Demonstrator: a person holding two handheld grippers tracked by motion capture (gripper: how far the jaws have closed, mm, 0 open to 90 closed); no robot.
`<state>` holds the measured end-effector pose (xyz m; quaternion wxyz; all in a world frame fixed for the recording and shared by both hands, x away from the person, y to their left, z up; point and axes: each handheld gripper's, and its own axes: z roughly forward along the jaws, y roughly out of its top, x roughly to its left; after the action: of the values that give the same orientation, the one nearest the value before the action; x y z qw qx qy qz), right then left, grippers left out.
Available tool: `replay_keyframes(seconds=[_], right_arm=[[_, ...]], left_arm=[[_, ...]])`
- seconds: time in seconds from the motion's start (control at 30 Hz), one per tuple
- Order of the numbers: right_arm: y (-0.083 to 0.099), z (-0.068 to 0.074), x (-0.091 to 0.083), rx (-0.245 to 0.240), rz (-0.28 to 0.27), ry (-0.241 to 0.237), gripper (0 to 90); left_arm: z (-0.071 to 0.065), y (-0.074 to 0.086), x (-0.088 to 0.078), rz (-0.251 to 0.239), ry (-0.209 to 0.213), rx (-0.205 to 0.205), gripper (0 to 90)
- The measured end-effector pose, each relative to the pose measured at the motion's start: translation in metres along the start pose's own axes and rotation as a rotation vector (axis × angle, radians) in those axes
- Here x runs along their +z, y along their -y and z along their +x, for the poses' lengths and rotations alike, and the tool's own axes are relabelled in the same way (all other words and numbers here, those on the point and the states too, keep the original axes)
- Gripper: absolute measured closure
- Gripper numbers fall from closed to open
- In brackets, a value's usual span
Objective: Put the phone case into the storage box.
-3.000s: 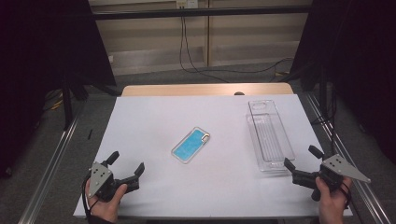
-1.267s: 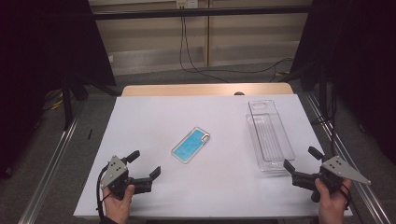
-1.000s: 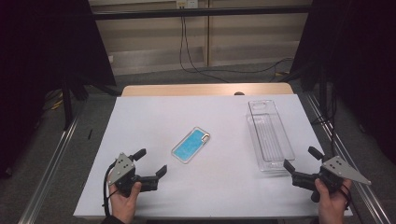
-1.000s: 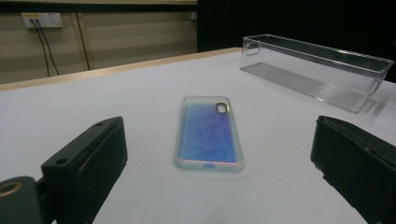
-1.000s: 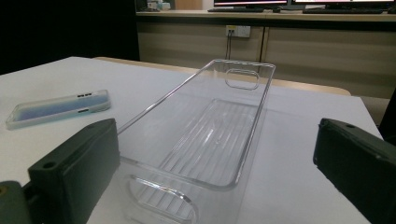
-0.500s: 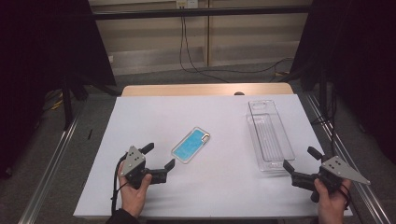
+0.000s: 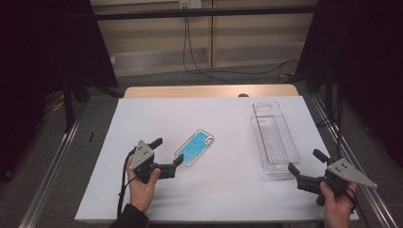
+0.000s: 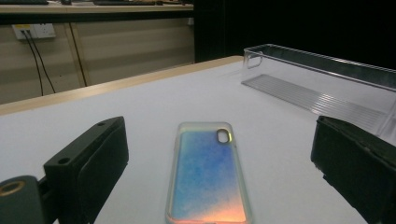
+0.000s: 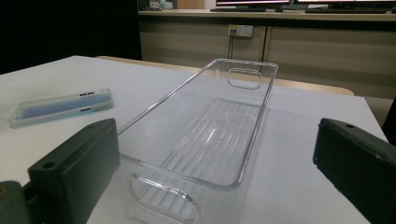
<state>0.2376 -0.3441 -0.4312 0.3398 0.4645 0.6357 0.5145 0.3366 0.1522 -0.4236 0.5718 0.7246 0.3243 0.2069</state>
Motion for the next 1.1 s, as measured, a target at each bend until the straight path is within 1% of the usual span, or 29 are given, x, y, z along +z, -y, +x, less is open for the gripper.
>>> replay_keyframes(seconds=[0.1, 0.2, 0.33, 0.37, 0.43, 0.5, 0.6, 0.67, 0.7, 0.83, 0.87, 0.93, 0.97, 1.03, 1.1], right_arm=[[0.0, 0.0, 0.0, 0.002, -0.003, 0.0, 0.1], [0.0, 0.001, 0.0, 0.006, -0.009, 0.0, 0.1], [0.0, 0.001, 0.0, 0.009, -0.022, 0.004, 0.2], [0.0, 0.001, 0.0, 0.008, -0.021, 0.005, 0.2], [0.0, 0.001, -0.001, 0.007, -0.022, 0.004, 0.2], [0.0, 0.001, 0.0, 0.007, -0.021, 0.003, 0.2], [0.0, 0.001, 0.0, 0.008, -0.02, 0.005, 0.2], [0.0, 0.001, 0.0, 0.007, -0.021, 0.005, 0.2], [0.0, 0.001, 0.0, 0.005, -0.019, 0.006, 0.2], [0.0, 0.001, 0.0, 0.008, -0.018, 0.004, 0.2], [0.0, 0.001, 0.0, 0.009, -0.019, 0.004, 0.2], [0.0, 0.001, 0.0, 0.008, -0.018, 0.003, 0.2], [0.0, 0.001, 0.0, 0.008, -0.018, 0.003, 0.2], [0.0, 0.001, 0.0, 0.007, -0.018, 0.003, 0.2], [0.0, 0.001, 0.0, 0.008, -0.018, 0.003, 0.2]], left_arm=[[0.003, -0.003, 0.006, -0.005, 0.008, 0.001, 4.1], [0.004, -0.005, 0.011, -0.003, 0.003, 0.013, 3.8], [0.008, -0.008, 0.017, -0.008, -0.011, 0.009, 3.8], [0.008, -0.008, 0.018, -0.01, -0.007, 0.013, 3.8], [0.007, -0.009, 0.021, 0.003, -0.016, 0.034, 3.8], [0.007, -0.008, 0.025, 0.018, 0.002, 0.035, 3.0], [0.007, -0.009, 0.031, 0.042, 0.001, 0.044, 3.0], [0.007, -0.012, 0.034, 0.042, 0.006, 0.036, 2.9], [0.007, -0.013, 0.036, 0.037, 0.017, 0.037, 3.0], [0.008, -0.016, 0.043, 0.051, 0.018, 0.048, 3.0], [0.008, -0.017, 0.044, 0.047, 0.018, 0.044, 3.0], [0.009, -0.02, 0.047, 0.05, 0.021, 0.056, 3.0], [0.01, -0.021, 0.049, 0.044, 0.024, 0.049, 3.0], [0.011, -0.026, 0.053, 0.045, 0.014, 0.054, 3.1], [0.013, -0.028, 0.056, 0.04, 0.021, 0.054, 4.9]])
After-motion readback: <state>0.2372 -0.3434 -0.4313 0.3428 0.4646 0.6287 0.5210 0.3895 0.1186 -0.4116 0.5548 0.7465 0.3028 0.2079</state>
